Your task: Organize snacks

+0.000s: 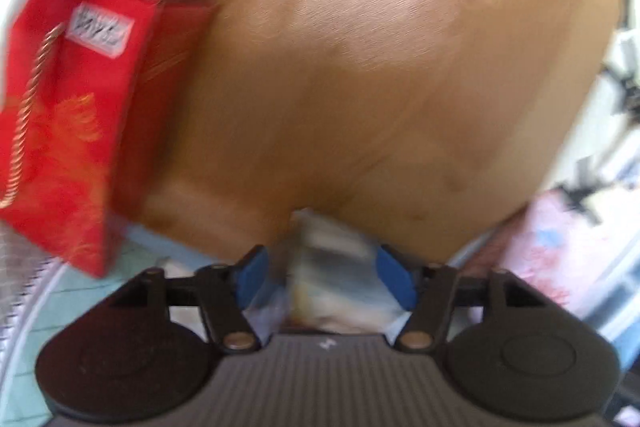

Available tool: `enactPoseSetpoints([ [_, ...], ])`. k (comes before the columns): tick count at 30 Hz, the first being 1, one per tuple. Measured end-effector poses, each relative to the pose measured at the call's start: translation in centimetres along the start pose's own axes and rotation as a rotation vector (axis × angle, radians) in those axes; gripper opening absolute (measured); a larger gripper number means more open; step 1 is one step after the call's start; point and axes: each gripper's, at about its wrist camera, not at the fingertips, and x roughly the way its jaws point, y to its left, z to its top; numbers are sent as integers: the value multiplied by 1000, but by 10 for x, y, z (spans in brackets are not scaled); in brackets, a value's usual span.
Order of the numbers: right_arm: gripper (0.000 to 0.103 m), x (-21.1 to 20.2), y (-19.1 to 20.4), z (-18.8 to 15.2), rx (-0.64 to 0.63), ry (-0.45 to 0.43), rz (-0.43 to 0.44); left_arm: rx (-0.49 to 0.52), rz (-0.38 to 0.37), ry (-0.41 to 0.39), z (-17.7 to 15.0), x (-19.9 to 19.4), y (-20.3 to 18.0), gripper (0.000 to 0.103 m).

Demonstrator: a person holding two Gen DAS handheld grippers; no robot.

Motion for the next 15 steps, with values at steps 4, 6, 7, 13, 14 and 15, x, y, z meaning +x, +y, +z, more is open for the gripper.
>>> enactPoseSetpoints([
  [4, 62, 9, -28, -17, 182, 75, -22, -47, -20, 112, -9, 23, 1, 59],
  [6, 71, 15, -35, -25, 263, 100, 14, 2, 12, 127, -15, 28, -14, 60],
  [7, 74, 19, -38, -25, 307, 117, 37, 44, 43, 126, -19, 31, -22, 59],
  [13, 78, 8, -20, -23, 304, 163, 25, 112, 97, 146, -35, 12, -38, 59],
  [14, 78, 4, -18, -24, 310, 166, 28, 110, 92, 148, -37, 7, -39, 59],
  [15, 78, 6, -11, -23, 315, 171, 29, 115, 90, 148, -40, 2, -40, 60],
])
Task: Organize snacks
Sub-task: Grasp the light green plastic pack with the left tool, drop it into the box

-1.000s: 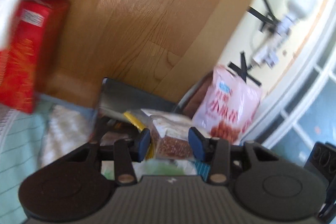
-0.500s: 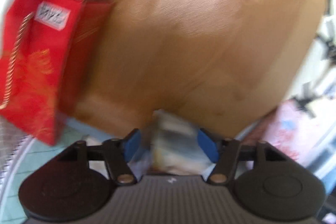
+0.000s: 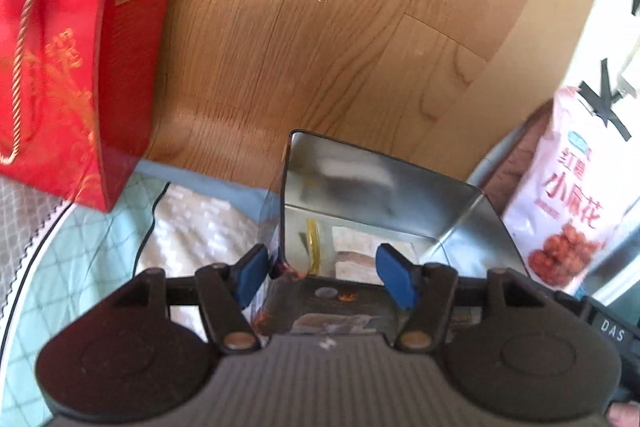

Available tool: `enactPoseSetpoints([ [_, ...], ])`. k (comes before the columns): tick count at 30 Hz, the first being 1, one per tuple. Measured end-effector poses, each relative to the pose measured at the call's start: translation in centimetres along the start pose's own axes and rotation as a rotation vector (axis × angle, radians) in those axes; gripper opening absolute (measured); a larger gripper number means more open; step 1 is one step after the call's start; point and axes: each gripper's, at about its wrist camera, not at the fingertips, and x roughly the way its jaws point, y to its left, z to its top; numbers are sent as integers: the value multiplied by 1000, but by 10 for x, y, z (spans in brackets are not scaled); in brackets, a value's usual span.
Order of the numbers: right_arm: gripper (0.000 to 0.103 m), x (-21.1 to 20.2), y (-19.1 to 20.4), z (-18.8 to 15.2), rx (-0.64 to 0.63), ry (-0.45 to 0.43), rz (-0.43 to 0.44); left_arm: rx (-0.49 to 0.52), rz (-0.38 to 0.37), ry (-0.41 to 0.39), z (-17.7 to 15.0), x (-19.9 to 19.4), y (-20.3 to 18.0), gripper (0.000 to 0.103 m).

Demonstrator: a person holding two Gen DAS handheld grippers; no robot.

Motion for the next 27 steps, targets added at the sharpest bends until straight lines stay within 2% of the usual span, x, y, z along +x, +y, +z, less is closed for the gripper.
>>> enactPoseSetpoints([
  [2, 78, -7, 4, -3, 7, 2, 5, 11, 7, -3, -7, -8, -1, 60],
  [7, 79, -36, 7, -22, -7, 11, 10, 58, 30, -21, -24, -29, -1, 70],
  [10, 79, -48, 11, -25, -28, 28, 16, 39, 1, -10, -27, -43, 3, 72],
  [11, 78, -53, 9, -26, -19, 24, 23, 23, -27, -23, -28, -53, 6, 72],
  [14, 78, -87, 2, -27, 29, -58, 39, 1, -74, -149, -38, -96, 20, 73],
  [16, 75, -101, 1, -32, 44, -48, 80, 5, -99, -211, -49, -121, 29, 73],
  [17, 70, -105, 6, -37, 37, -18, 117, -1, -115, -216, -55, -128, 34, 73],
  [20, 59, -91, 39, -47, -73, 103, 178, -56, -170, -166, -69, -126, 45, 72],
  [23, 58, -57, 73, -56, -209, 191, 119, -123, -207, -68, -78, -105, 56, 70],
  [25, 48, -35, 80, -60, -214, 246, 93, -159, -220, -32, -85, -91, 61, 70],
  [27, 38, -24, 88, -65, -275, 251, 93, -195, -237, 20, -91, -76, 66, 69],
])
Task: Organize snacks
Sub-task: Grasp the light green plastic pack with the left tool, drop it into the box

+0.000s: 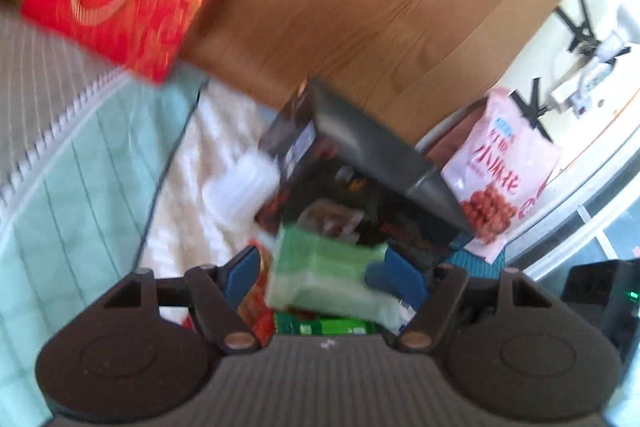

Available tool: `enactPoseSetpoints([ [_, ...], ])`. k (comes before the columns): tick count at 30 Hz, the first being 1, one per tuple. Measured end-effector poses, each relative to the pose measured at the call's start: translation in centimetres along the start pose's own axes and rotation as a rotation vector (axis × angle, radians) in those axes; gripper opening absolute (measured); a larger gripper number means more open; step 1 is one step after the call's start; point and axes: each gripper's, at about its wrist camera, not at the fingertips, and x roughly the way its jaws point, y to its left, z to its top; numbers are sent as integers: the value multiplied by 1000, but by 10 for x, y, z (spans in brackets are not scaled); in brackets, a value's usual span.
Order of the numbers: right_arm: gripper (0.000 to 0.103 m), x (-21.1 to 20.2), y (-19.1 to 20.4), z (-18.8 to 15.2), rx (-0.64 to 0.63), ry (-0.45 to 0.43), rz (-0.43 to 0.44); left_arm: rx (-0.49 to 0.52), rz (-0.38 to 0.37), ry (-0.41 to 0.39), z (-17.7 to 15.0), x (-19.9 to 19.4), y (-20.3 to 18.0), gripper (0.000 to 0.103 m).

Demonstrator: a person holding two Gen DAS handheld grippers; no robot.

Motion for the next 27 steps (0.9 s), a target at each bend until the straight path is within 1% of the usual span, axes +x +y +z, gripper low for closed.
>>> enactPoseSetpoints([
  [1, 31, -1, 5, -2, -26, -11, 8, -8, -11, 10, -5, 4, 3, 63],
  [2, 27, -6, 9, -4, -42, -18, 18, 6, -9, -9, -12, 2, 4, 60],
  [3, 27, -14, 13, -8, -55, -20, 23, 22, -23, -3, -15, -1, 2, 53],
  [4, 26, -22, 17, -13, -83, -28, 9, 28, -64, 18, -19, -4, 2, 45],
  [5, 26, -26, 20, -18, -108, -39, -7, 33, -83, 33, -23, -7, -1, 45],
  [6, 26, -35, 20, -26, -132, -49, -8, 60, -90, 32, -29, -13, -6, 45],
  [8, 26, -55, 22, -42, -149, -63, 7, 134, -92, 22, -44, -27, -18, 45],
  [12, 26, -93, 19, -79, -154, -73, 45, 210, -137, 26, -82, -53, -35, 50],
  [14, 28, -106, 17, -95, -124, -63, 49, 244, -159, 50, -99, -63, -42, 53],
  [16, 28, -114, 12, -108, -101, -39, 43, 272, -188, 95, -113, -70, -44, 57],
  [17, 33, -117, 10, -114, -108, -35, 13, 283, -189, 105, -119, -73, -45, 57],
  [18, 38, -120, 10, -118, -125, -33, -26, 293, -178, 105, -121, -77, -45, 60],
  [19, 47, -122, 10, -121, -143, -36, -64, 300, -162, 95, -122, -80, -45, 65],
  [20, 52, -126, 8, -123, -152, -38, -80, 301, -148, 79, -121, -83, -45, 66],
  [22, 57, -130, 7, -128, -159, -29, -71, 281, -140, 72, -115, -87, -42, 67],
  [24, 57, -129, 11, -131, -186, -14, -70, 278, -147, 91, -111, -82, -43, 67],
  [26, 57, -124, 16, -135, -223, 1, -81, 306, -124, 115, -110, -70, -49, 67],
  [27, 57, -120, 19, -136, -239, 7, -81, 328, -115, 134, -111, -63, -53, 64],
])
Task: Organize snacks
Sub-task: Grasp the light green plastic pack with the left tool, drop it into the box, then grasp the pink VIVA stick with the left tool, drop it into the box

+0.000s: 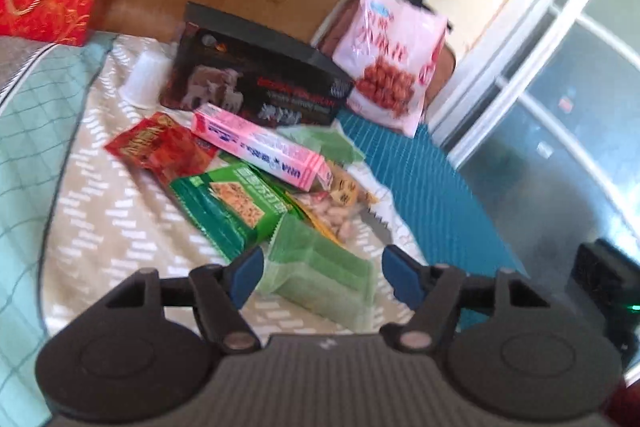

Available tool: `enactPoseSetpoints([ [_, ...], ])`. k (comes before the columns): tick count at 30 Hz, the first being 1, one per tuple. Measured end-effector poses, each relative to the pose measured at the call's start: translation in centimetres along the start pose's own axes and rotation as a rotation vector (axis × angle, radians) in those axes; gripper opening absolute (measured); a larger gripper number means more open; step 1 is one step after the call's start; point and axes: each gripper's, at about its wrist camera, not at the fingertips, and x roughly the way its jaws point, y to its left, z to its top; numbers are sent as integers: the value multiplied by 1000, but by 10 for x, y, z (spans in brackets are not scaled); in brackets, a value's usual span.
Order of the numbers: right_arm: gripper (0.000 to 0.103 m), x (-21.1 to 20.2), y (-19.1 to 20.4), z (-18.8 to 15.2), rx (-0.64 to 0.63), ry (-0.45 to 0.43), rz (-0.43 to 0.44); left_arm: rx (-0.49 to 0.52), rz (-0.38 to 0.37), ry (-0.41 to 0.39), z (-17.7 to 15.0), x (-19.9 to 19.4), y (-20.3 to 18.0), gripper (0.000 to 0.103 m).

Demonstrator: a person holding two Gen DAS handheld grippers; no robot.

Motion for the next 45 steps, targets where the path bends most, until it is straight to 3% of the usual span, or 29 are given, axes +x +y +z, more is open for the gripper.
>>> enactPoseSetpoints([
  [2, 57, 7, 6, -3, -37, -4, -3, 18, 31, 65, -1, 18, -3, 59],
  [3, 55, 10, 10, -3, -69, -9, -12, 31, 41, 48, -4, 21, -4, 56],
  [4, 47, 14, 16, -3, -101, -18, -23, 46, 36, 53, -7, 23, -7, 51],
  [6, 43, 19, 24, 0, -149, -28, -73, 64, 44, 45, -8, 21, -12, 46],
  [8, 39, 19, 22, 8, -137, -45, -99, 70, 46, 32, -6, 14, -18, 45],
  [10, 39, 10, 14, 20, -106, -95, -68, 71, 36, -24, 3, 2, -23, 45],
  [12, 39, 3, 10, 37, -106, -150, -55, 62, 26, -77, 22, -6, -25, 45],
  [15, 39, 7, 10, 69, -175, -241, -103, 62, 32, -160, 65, -4, -25, 45],
  [19, 38, 34, -10, 124, -193, -328, -146, 38, 64, -253, 126, 19, -17, 48],
  [22, 39, 65, -31, 156, -142, -313, -152, 0, 97, -247, 159, 46, -1, 49],
  [25, 42, 97, -53, 175, -63, -236, -156, -63, 129, -205, 170, 71, 15, 50],
  [27, 45, 105, -59, 175, -27, -208, -188, -83, 140, -205, 168, 70, 23, 50],
  [30, 50, 88, -57, 162, 15, -245, -226, -82, 108, -273, 160, 39, 35, 51],
  [33, 49, 61, -52, 140, 50, -283, -183, -130, 123, -347, 141, -3, 58, 54],
  [36, 49, 45, -45, 114, 65, -257, -84, -202, 156, -304, 110, -24, 77, 54],
  [38, 49, 46, -36, 98, 54, -213, -28, -237, 129, -272, 85, -27, 84, 54],
  [42, 49, 64, -16, 80, -37, -111, -62, -295, 70, -222, 46, -21, 89, 54],
  [43, 46, 70, -13, 77, -52, -84, -68, -307, 65, -215, 39, -19, 90, 54],
  [44, 28, 76, -11, 77, -67, -58, -71, -320, 63, -207, 35, -17, 91, 54],
  [45, 28, 79, -9, 77, -79, -40, -79, -333, 61, -199, 32, -17, 92, 54],
])
